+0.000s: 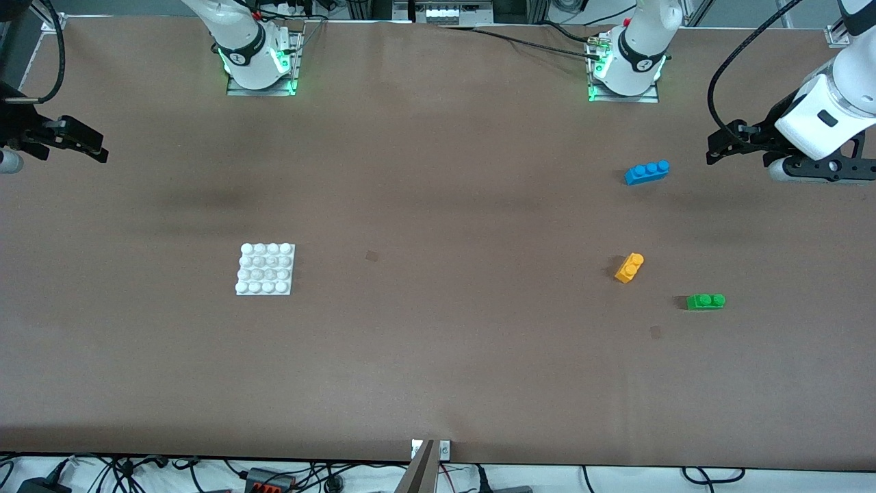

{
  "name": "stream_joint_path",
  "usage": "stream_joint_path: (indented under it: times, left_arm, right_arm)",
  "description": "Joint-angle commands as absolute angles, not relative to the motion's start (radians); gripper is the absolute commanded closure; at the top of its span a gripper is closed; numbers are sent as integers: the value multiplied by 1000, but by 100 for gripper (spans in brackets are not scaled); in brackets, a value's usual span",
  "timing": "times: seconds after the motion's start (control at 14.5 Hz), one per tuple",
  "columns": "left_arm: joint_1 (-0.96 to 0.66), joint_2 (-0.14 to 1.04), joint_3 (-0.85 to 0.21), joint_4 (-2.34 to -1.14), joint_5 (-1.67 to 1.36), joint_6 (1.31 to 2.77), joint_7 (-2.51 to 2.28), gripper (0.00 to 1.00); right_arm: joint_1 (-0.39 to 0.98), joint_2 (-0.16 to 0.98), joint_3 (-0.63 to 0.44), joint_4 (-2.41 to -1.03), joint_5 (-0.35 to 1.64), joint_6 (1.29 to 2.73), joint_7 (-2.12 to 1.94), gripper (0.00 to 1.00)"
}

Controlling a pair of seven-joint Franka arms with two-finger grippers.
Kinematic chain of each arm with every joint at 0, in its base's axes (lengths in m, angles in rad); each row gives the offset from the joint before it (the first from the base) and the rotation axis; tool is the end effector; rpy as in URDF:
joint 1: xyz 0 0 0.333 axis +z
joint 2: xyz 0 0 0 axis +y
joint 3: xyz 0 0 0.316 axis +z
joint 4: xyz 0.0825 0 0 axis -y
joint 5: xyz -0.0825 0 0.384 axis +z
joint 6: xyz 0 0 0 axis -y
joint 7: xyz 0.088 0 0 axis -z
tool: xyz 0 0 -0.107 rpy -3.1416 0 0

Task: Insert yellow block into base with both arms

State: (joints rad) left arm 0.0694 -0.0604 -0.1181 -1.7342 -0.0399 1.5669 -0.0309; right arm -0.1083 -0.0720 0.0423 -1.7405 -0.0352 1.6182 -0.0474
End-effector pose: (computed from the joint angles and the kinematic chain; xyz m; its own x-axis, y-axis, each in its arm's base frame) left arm 0.5290 -0.0317 0.5800 0.9940 -0.0167 -0.1081 -0.0136 -0.9995 0.0293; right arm 0.5310 -0.0380 0.5875 0.9985 -0.0171 -0.0521 -0.0153 -0.9992 0.0356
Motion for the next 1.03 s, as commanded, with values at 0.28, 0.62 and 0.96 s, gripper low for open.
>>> stream_joint_path:
  times: [0.28,0.62,0.96]
  left_arm:
    - [77,-51,-118,-1717,-31,1531,-11,0]
    - [77,-49,-118,-1717,-29,1520,-11,0]
    - [78,-49,-118,-1717,-31,1517,-12,0]
  right_arm:
    - [-110,-80,52,-1732,-20,1601,-48,0]
    - [-94,-78,52,-1732,-20,1592,-57,0]
    - [-67,-37,52,-1732,-32,1565,-34,0]
